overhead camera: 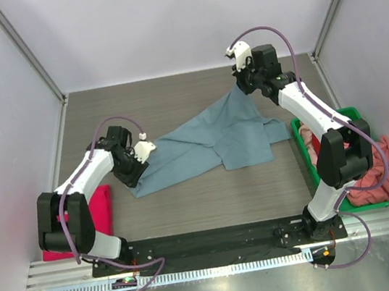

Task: Fold and stack the t-shirts
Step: Flatten the tshirt out

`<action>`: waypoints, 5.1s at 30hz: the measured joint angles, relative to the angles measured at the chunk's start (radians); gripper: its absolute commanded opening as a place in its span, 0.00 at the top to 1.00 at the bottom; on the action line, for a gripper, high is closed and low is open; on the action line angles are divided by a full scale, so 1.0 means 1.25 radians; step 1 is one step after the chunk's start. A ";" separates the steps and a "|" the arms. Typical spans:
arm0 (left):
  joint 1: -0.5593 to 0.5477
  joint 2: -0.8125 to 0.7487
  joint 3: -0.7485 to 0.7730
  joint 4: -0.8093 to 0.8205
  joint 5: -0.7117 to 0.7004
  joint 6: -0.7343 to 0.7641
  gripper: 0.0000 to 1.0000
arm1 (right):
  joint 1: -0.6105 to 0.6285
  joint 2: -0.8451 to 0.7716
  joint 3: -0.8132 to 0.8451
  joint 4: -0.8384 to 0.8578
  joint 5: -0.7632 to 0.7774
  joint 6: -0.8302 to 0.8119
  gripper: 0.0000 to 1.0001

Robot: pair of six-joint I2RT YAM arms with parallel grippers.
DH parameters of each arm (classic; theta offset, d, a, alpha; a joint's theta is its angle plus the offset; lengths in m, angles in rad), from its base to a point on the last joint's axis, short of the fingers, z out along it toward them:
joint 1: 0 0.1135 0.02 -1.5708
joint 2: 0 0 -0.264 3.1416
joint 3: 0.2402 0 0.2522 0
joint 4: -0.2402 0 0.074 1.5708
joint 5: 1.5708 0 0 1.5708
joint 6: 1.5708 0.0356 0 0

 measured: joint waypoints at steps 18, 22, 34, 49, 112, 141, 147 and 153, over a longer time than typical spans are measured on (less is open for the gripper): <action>0.000 0.069 -0.033 0.070 -0.037 -0.011 0.61 | 0.000 0.000 0.000 -0.001 0.000 0.002 0.99; 0.003 0.088 -0.036 0.081 -0.043 -0.009 0.62 | 0.000 0.000 0.000 -0.001 0.000 0.002 0.99; 0.008 0.107 -0.043 0.101 -0.065 -0.007 0.82 | 0.000 0.000 0.000 -0.001 -0.001 0.002 0.99; 0.017 0.093 -0.020 0.086 -0.070 0.010 1.00 | 0.000 0.002 0.000 0.000 -0.005 -0.004 0.99; 0.081 0.234 0.310 0.051 -0.144 -0.034 1.00 | -0.127 -0.083 -0.418 -0.455 -0.210 -1.262 0.59; 0.082 0.246 0.342 0.046 -0.154 -0.034 1.00 | -0.127 -0.027 -0.233 -0.325 -0.181 -0.886 0.99; 0.084 0.239 0.478 0.039 -0.156 -0.038 1.00 | -0.127 -0.027 0.060 -0.154 -0.143 -0.560 0.99; 0.084 0.236 0.667 0.038 -0.155 -0.041 1.00 | -0.127 0.034 0.354 -0.090 -0.086 -0.342 0.99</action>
